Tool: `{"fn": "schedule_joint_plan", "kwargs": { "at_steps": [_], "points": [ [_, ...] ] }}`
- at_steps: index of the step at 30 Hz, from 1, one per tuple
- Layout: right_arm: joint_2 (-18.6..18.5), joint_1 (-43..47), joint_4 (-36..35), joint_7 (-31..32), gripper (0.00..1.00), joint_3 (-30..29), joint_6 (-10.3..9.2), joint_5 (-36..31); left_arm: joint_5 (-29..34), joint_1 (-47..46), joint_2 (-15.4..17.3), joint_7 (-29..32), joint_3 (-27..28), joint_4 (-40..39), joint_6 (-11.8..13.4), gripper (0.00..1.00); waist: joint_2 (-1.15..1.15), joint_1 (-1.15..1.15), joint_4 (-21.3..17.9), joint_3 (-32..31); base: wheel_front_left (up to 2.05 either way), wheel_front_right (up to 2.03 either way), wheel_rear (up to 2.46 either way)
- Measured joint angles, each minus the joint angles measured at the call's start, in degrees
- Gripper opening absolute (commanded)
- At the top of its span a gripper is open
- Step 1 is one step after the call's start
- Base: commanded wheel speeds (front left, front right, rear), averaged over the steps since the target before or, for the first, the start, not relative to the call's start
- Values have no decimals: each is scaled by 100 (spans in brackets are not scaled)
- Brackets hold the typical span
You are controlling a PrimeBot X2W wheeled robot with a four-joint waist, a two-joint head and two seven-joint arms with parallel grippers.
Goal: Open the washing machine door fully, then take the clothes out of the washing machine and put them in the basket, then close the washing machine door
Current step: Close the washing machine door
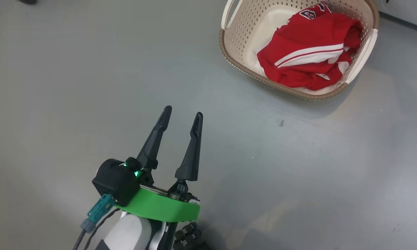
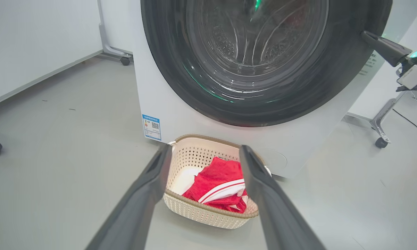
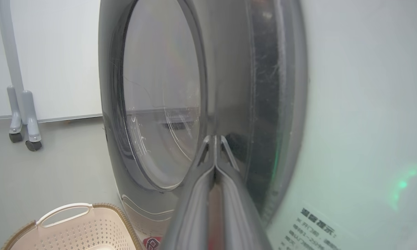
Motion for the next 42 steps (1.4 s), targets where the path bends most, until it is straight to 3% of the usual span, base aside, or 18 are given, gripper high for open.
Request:
{"fn": "schedule_joint_plan", "kwargs": {
  "at_steps": [9, 21, 42],
  "points": [
    [363, 726, 385, -298, 0, -4, -133, 202, 365, -57, 0, 0, 321, 377, 0, 100, 0, 0, -256, -484, 0, 0, 0],
    [866, 1651, 447, -381, 0, -10, -158, 331, 790, -162, 3, 0, 572, 916, 0, 100, 0, 0, -1067, -1132, 0, 0, 0],
    [1740, 3420, -56, -381, 0, -1507, -849, 625, 907, 230, 13, 0, 1077, 1370, -11, 100, 0, -1, -2325, -2419, 0, 0, 0]
  ]
}}
